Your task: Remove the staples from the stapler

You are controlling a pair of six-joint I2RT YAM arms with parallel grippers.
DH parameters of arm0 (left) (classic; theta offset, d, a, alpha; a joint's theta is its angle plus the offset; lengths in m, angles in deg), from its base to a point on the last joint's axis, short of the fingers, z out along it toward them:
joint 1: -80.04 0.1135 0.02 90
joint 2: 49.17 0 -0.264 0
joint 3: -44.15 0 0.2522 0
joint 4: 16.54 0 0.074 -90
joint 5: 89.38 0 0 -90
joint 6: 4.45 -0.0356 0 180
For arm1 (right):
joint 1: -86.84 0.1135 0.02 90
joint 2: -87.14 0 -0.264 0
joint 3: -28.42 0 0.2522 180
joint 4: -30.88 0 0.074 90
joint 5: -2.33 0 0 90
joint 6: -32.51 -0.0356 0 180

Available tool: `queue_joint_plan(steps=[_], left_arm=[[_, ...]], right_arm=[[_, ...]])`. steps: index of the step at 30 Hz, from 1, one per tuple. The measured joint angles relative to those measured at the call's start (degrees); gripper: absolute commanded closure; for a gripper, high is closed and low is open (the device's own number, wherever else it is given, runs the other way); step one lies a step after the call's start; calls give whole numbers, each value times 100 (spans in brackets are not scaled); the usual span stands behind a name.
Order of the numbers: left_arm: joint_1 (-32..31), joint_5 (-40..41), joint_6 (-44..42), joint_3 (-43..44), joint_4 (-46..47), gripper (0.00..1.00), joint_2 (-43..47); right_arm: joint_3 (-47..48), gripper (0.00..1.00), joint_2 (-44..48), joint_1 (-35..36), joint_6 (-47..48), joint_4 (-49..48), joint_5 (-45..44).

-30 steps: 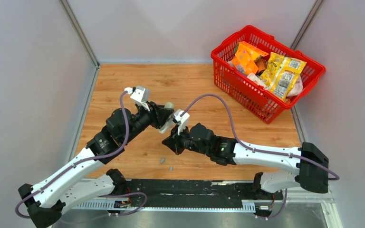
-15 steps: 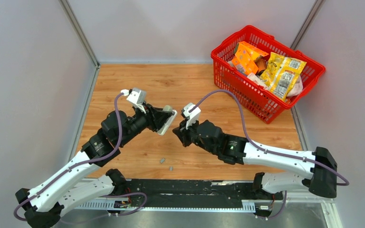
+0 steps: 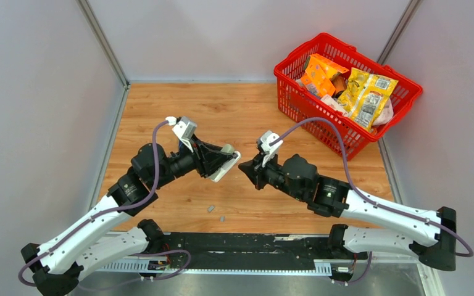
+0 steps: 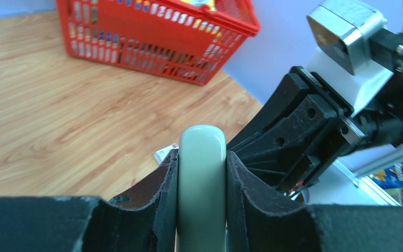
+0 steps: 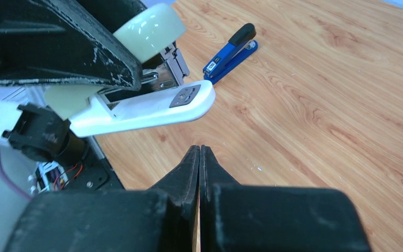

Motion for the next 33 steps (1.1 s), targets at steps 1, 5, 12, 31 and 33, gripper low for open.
queue_joint_plan(steps=[1, 5, 12, 31, 33], left_arm=[[0, -101, 0, -17, 76, 100, 2], [2, -675, 11, -155, 562, 100, 0], [0, -1764, 144, -376, 1561, 100, -101], [-2, -3287, 599, -566, 3110, 100, -284], [-7, -3351, 603, -566, 3147, 100, -326]], right_arm=[[-26, 100, 109, -17, 28, 70, 92], [-153, 100, 540, -70, 164, 271, 549], [-221, 100, 973, -74, 350, 658, 1504], [-247, 100, 1255, -74, 522, 597, 3141], [-192, 100, 1145, -74, 525, 586, 3233]])
